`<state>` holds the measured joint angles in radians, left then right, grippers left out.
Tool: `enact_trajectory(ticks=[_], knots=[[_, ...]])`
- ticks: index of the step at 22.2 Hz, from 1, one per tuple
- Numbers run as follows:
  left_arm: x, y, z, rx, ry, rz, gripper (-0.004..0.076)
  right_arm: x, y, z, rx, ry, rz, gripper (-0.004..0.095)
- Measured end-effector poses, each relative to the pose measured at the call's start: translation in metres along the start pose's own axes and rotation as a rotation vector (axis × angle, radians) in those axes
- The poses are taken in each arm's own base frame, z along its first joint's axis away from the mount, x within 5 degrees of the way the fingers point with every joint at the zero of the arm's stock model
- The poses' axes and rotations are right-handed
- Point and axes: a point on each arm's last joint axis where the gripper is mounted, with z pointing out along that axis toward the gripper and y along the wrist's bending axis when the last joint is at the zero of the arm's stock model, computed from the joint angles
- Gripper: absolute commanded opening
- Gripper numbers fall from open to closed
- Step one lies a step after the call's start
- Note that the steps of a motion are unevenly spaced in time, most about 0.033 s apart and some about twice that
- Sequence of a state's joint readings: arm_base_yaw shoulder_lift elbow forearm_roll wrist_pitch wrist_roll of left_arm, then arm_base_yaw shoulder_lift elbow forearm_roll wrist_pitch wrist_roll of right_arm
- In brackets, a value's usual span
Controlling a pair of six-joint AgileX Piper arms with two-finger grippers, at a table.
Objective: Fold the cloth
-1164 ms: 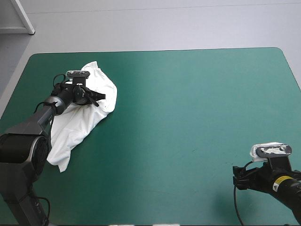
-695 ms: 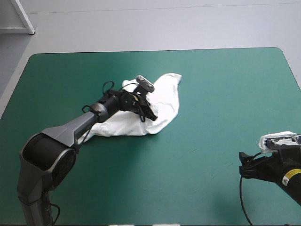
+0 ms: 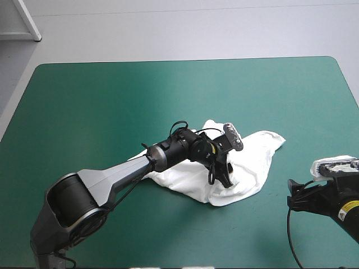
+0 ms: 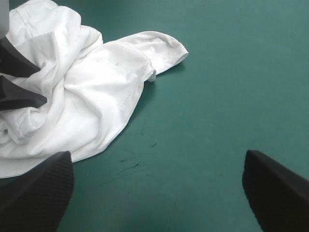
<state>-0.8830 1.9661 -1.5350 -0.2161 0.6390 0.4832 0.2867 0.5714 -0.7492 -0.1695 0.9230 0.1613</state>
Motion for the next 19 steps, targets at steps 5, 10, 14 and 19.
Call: enact_trajectory(ticks=[5, 10, 14, 19], knots=[[-0.031, 0.007, -0.060, -0.059, 0.002, -0.099, 0.0483, 0.000, 0.000, 0.000, 0.000, 0.002, 0.002, 0.0873], [0.017, 0.049, -0.136, -0.268, 0.238, -0.377, 0.0480, -0.001, -0.001, -0.003, 0.010, 0.017, 0.000, 0.0846], [0.050, 0.050, -0.174, -0.309, 0.242, -0.484, 0.0481, -0.003, -0.001, -0.001, 0.017, 0.043, -0.004, 0.0846], [0.108, 0.039, -0.230, -0.390, 0.202, -0.653, 0.0481, -0.003, 0.001, 0.001, 0.000, 0.060, 0.008, 0.0834]])
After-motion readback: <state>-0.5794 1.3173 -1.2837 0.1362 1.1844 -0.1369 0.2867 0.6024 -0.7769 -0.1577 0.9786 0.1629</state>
